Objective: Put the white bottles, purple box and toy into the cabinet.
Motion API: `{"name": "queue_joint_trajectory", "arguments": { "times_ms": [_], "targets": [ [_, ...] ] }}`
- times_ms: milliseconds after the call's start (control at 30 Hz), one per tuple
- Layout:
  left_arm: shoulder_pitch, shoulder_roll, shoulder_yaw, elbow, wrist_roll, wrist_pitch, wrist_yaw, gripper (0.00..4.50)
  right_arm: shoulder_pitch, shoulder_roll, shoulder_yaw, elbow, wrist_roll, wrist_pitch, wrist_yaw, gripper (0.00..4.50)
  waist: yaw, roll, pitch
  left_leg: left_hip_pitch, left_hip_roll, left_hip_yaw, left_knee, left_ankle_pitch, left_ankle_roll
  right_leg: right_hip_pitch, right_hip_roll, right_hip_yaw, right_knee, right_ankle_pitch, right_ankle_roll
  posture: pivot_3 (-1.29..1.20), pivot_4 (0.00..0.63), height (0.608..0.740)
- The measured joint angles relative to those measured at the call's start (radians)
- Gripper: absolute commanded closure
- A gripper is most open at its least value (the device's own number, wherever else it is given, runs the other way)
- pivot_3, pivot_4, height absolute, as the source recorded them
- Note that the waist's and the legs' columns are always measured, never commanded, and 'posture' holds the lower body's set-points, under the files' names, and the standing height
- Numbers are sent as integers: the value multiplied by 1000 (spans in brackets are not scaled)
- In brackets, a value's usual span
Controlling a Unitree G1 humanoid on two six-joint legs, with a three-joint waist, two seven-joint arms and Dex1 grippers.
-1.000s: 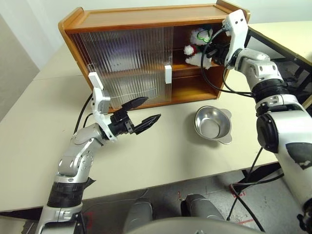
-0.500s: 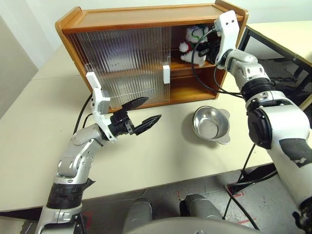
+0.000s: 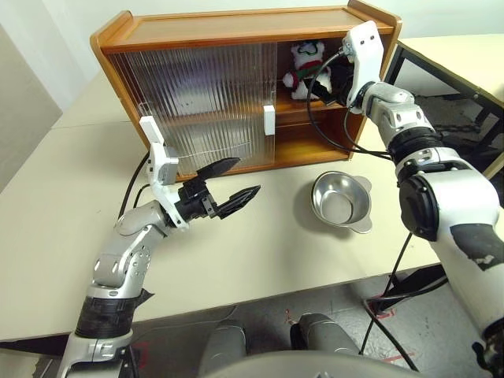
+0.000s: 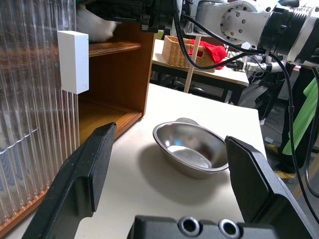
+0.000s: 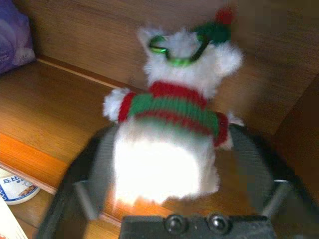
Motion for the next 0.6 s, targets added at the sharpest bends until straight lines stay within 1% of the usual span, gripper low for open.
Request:
{"name": "queue_joint_trajectory", "arguments": {
  "times_ms": [233,367,433,533,600],
  "targets": [
    [0,-2,-6,0,0,0,0,0,0,-20,-8,-10,1,0,4,29,0,0,0,0,0,0,0,0,0,0,0,0,0,0,-1,-29,0,740],
    [0,-7,-7,0,0,1,1,0,1,-36,-14,-66,9,2,40,29,0,0,0,0,0,1,0,0,0,0,0,0,0,0,0,-32,0,740],
    [0,-8,-7,0,0,1,2,0,9,-48,-19,-120,22,10,68,29,0,0,0,0,0,1,0,0,0,0,1,0,0,0,0,-36,0,740],
    [1,-8,-7,-2,0,2,2,0,79,-66,-31,-259,50,69,116,29,0,-1,0,0,0,1,1,0,0,2,1,-1,0,-1,1,-45,0,740],
    [4,-8,-9,-4,-1,3,2,0,191,-86,-32,-423,80,153,157,29,3,-1,-1,1,-1,2,2,0,0,3,5,-3,0,-1,2,-55,0,740]
  ]
}}
